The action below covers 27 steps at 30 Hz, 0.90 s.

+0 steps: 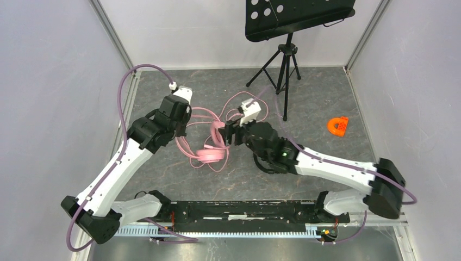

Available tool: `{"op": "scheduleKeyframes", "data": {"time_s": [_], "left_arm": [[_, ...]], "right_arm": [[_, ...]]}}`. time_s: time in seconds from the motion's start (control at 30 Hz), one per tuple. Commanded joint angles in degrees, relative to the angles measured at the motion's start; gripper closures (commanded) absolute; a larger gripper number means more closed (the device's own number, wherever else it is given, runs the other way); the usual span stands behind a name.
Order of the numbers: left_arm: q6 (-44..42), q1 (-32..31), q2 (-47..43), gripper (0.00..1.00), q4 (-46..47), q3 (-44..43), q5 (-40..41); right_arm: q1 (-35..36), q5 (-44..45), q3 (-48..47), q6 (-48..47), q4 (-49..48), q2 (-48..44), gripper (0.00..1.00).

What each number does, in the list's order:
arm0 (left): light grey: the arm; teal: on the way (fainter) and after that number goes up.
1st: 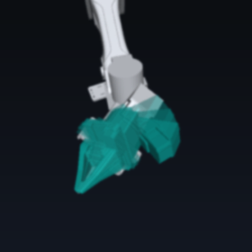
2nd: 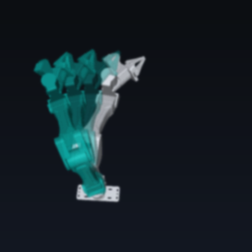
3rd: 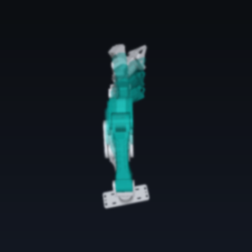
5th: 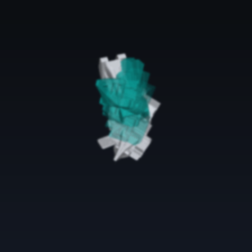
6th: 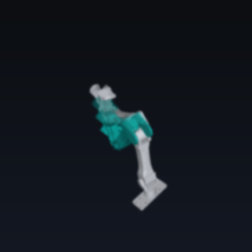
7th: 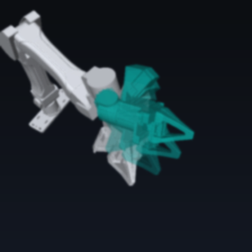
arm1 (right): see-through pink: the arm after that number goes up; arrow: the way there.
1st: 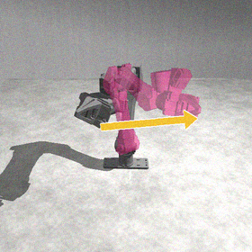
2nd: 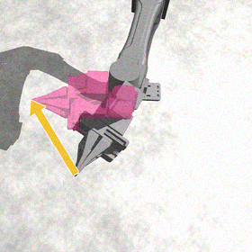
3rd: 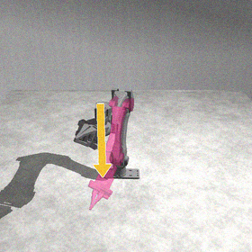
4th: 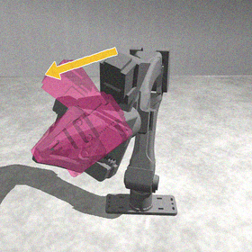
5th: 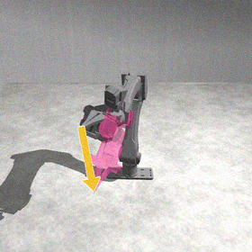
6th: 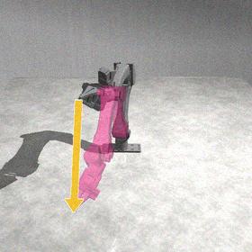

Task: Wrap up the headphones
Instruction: Pick up the headphones from the corner of the board.

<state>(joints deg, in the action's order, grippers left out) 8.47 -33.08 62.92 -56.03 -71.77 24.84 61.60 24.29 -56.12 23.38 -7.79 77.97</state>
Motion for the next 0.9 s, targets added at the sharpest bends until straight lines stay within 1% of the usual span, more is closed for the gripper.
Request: {"op": "scheduleKeyframes", "data": {"time_s": [0.0, 0.07, 0.17, 0.2, 0.3, 0.43, 0.5, 0.6, 0.73, 0.87], "left_arm": [[1.29, 0.36, -3.56, 0.98, 7.62, -1.59, 4.58], [2.19, 0.63, -3.84, 0.98, 8.63, -3.34, 4.97], [4.17, 1.03, -3.67, 0.98, 8.66, -7.62, 5.37], [4.86, 1.09, -3.74, 0.98, 8.52, -9.4, 4.87], [6.41, 1.18, -3.62, 0.98, 7.89, -14.84, 1.76], [8.32, 1.18, -3.32, 0.98, 7.26, -20.95, -4.11], [9.11, 1.17, -3.42, 0.98, 7.83, -22.08, -8.01], [11.46, 1.13, -4.19, 0.98, 9.49, -22.02, -12.84], [14.28, 1.17, -5.79, 0.98, 11.29, -21.26, -16.91], [15.11, 1.18, -7.48, 0.98, 12.05, -21.04, -17.49]], "right_arm": [[-0.34, -1.98, 6.41, -12.83, -14.81, -11.09, 0.19], [-0.34, -3.62, 8.85, -17.49, -16.05, -14.97, 0.11], [-0.34, -8.87, 12.29, -22.82, -16.26, -21.14, 0.07], [-0.32, -11.23, 13.71, -25.92, -16.52, -22.86, 0.07], [-0.34, -19.02, 18.15, -31.33, -18.3, -28.63, 0.1], [-0.34, -23.32, 24.22, -34.05, -23.58, -33.85, 0.14], [-0.34, -26.54, 26.65, -34.27, -27.0, -34.41, 0.17], [-0.34, -32.24, 28.48, -34.58, -31.22, -32.54, 0.21], [-0.39, -30.54, 30.21, -35.17, -36.26, -30.72, 0.22], [-0.34, -28.57, 32.85, -37.34, -41.62, -30.51, 0.26]]}}
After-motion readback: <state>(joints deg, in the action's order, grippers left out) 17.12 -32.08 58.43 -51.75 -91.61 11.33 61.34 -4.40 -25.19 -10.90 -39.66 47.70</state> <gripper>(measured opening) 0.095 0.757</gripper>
